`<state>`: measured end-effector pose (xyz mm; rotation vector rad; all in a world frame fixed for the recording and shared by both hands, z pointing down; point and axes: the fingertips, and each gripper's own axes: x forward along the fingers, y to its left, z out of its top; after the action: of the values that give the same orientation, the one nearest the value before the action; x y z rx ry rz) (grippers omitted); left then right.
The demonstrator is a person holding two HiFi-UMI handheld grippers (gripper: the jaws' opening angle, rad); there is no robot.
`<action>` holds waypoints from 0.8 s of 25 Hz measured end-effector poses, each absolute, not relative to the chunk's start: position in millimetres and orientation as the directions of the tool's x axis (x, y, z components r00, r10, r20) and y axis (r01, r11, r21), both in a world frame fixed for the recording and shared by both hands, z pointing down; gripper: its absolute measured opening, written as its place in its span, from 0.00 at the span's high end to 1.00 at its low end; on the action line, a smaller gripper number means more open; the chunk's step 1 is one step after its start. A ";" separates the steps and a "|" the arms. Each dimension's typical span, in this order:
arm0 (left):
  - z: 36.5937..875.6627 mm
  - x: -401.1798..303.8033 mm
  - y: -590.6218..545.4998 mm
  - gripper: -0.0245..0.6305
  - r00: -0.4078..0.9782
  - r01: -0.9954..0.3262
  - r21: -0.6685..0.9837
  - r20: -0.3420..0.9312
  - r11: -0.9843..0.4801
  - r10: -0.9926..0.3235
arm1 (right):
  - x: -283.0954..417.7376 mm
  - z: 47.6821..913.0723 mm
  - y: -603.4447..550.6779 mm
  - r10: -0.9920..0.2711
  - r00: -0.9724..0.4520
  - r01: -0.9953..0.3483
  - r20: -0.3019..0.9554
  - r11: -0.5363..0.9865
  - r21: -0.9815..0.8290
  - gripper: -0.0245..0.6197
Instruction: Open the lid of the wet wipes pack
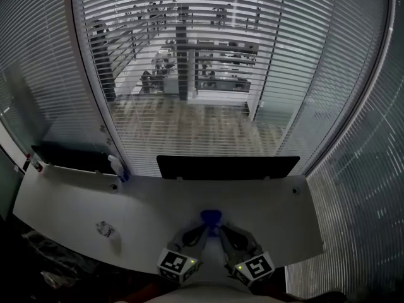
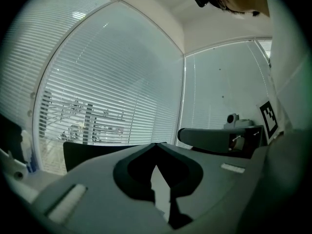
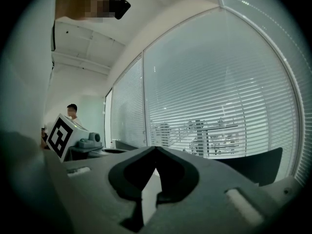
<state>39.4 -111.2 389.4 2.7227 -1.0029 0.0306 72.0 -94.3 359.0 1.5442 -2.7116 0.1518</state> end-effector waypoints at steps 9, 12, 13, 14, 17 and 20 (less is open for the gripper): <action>394.8 35.0 -109.0 0.96 0.756 -0.650 0.223 0.093 -0.726 -0.648 | 70.0 367.5 -91.0 -0.858 -0.510 -0.860 0.066 0.505 -0.080 0.96; 399.1 33.1 -109.6 0.96 0.752 -0.654 0.227 0.086 -0.722 -0.654 | 72.3 367.5 -91.1 -0.859 -0.507 -0.861 0.069 0.503 -0.073 0.96; 397.7 31.6 -110.6 0.96 0.747 -0.659 0.233 0.088 -0.715 -0.659 | 72.6 366.5 -91.7 -0.861 -0.504 -0.863 0.071 0.499 -0.075 0.96; 396.6 30.4 -111.2 0.96 0.743 -0.662 0.238 0.091 -0.710 -0.663 | 72.7 366.0 -92.0 -0.862 -0.502 -0.864 0.075 0.497 -0.078 0.96; 398.3 29.1 -110.8 0.96 0.743 -0.663 0.243 0.100 -0.708 -0.662 | 71.5 366.1 -92.1 -0.860 -0.505 -0.863 0.078 0.500 -0.075 0.96; 398.6 27.6 -109.9 0.96 0.744 -0.662 0.246 0.102 -0.708 -0.661 | 69.7 367.3 -91.6 -0.859 -0.505 -0.863 0.088 0.499 -0.077 0.96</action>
<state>27.6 -109.9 398.6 2.6778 -1.0372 0.0088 69.7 -91.6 367.3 1.5438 -2.6869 0.1725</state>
